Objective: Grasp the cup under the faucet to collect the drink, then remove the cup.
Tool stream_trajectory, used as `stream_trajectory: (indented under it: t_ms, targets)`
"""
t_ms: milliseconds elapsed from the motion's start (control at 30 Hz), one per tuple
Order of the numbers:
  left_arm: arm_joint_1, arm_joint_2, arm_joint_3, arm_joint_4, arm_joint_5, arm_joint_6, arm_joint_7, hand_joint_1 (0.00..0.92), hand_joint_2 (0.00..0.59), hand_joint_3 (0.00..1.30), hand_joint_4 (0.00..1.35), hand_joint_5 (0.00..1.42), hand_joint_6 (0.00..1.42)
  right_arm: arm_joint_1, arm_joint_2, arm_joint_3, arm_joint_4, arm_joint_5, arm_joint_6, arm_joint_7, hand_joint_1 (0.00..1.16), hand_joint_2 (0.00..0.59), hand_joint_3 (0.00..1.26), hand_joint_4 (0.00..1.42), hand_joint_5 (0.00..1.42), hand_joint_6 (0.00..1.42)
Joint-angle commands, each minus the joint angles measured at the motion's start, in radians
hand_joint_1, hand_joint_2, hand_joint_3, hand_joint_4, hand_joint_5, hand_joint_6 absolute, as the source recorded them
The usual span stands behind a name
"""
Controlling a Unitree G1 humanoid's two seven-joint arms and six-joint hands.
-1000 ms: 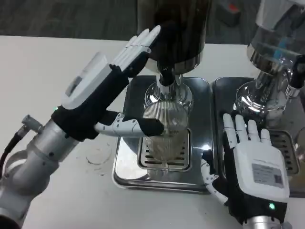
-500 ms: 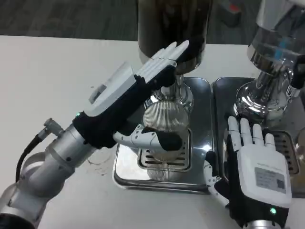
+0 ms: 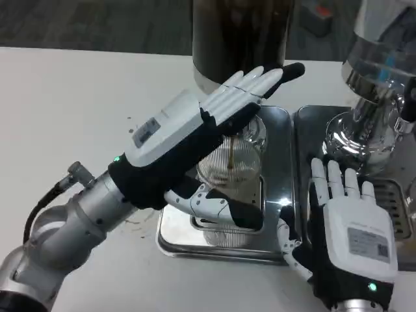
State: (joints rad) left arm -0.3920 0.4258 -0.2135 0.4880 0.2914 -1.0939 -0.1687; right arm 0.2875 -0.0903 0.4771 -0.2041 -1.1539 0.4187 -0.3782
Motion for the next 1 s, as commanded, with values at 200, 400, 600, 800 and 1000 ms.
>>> stream_trajectory:
  t_ms: [200,400,600,800,1000]
  targets:
    - [0.002,0.013,-0.022,-0.017,0.076,-0.002,-0.018,0.000,0.057,0.00,0.00,0.00,0.00,-0.002,0.008,-0.011,-0.007,0.010,-0.002,-0.012,0.33,0.521,0.02,0.00,0.00,0.00]
    - [0.005,0.022,-0.018,-0.031,0.112,-0.006,-0.002,0.000,0.057,0.00,0.00,0.01,0.00,0.013,-0.010,-0.065,-0.021,0.157,-0.105,-0.015,0.37,0.472,0.00,0.00,0.00,0.03]
    - [0.009,0.029,-0.013,-0.043,0.152,-0.007,0.022,0.000,0.062,0.00,0.00,0.01,0.00,0.027,-0.039,-0.137,-0.043,0.363,-0.240,0.041,0.46,0.382,0.00,0.00,0.00,0.11]
    - [0.009,0.032,-0.017,-0.046,0.181,-0.003,0.051,0.000,0.065,0.00,0.00,0.01,0.00,0.003,-0.046,-0.191,-0.023,0.560,-0.327,0.136,0.56,0.289,0.00,0.00,0.00,0.08]
    - [0.009,0.035,-0.022,-0.041,0.171,0.000,0.055,0.000,0.065,0.00,0.00,0.01,0.00,-0.033,-0.041,-0.238,0.021,0.742,-0.381,0.245,0.66,0.236,0.00,0.00,0.00,0.03]
